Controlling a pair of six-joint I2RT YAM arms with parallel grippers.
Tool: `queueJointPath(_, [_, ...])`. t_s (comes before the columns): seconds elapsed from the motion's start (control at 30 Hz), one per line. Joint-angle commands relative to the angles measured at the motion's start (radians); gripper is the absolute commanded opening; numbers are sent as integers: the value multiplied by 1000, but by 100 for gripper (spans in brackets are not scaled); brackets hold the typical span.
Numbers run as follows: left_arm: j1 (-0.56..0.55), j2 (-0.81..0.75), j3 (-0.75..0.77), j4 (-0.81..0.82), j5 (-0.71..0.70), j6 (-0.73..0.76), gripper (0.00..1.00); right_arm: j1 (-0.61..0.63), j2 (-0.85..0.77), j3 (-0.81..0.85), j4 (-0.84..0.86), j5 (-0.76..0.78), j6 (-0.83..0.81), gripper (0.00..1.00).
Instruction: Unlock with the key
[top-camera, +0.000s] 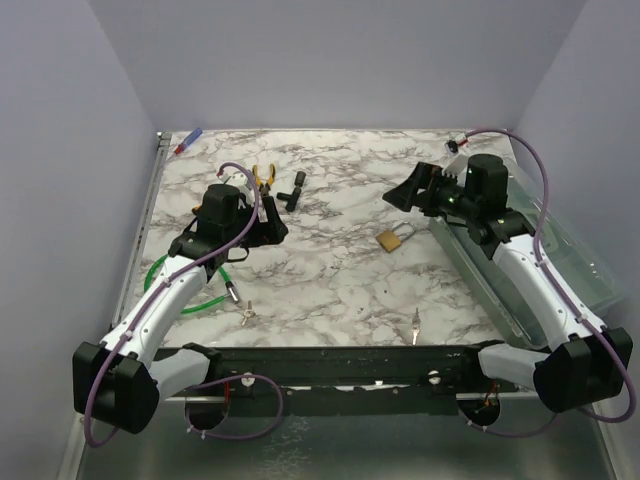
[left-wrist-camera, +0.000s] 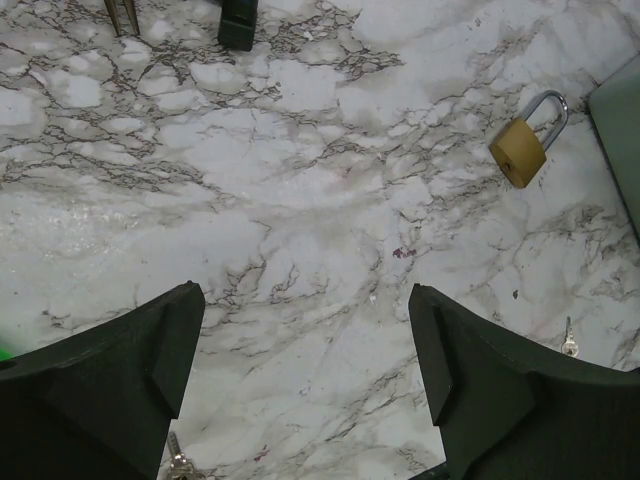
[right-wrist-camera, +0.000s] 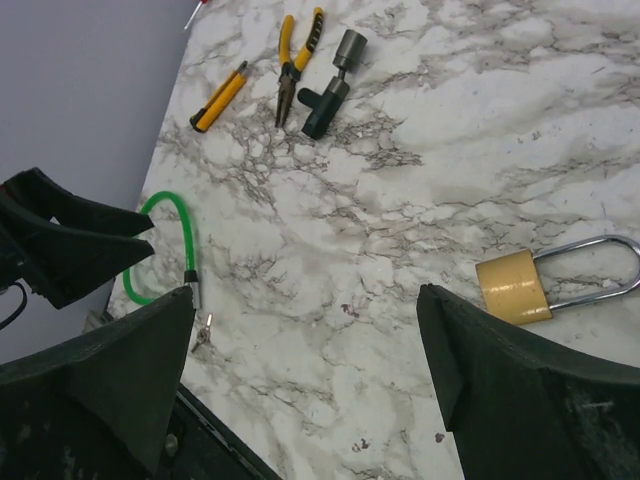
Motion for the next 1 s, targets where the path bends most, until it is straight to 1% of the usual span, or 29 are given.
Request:
queueJointPath(0.0, [-4, -10, 26, 15, 21, 15, 90, 44, 25, 28, -88, 115, 53, 100])
queueJointPath(0.07, [-4, -15, 27, 14, 18, 15, 90, 64, 40, 31, -127, 133, 77, 100])
queueJointPath(0.2, [-4, -21, 28, 14, 12, 15, 89, 166, 76, 46, -225, 242, 134, 100])
queueJointPath(0.3, [-4, -30, 25, 14, 6, 14, 89, 223, 120, 65, -324, 311, 207, 100])
queueJointPath(0.37, [-4, -38, 23, 14, 0, 15, 89, 270, 145, 74, -391, 375, 246, 100])
queueJointPath(0.47, [-5, -47, 20, 14, -6, 14, 89, 353, 179, 83, -489, 517, 306, 100])
queueJointPath(0.6, [-5, -54, 18, 14, -9, 12, 88, 427, 200, 61, -613, 663, 450, 100])
queueJointPath(0.67, [-4, -61, 15, 14, -12, 11, 88, 449, 197, 31, -644, 701, 508, 100])
queueJointPath(0.77, [-7, -69, 11, 14, -19, 10, 87, 457, 181, -37, -658, 711, 575, 100])
queueJointPath(0.9, [-7, -70, 10, 14, -24, 10, 87, 459, 173, -121, -677, 731, 617, 91])
queueJointPath(0.97, [-8, -66, 12, 14, -24, 10, 87, 459, 179, -143, -715, 756, 648, 90])
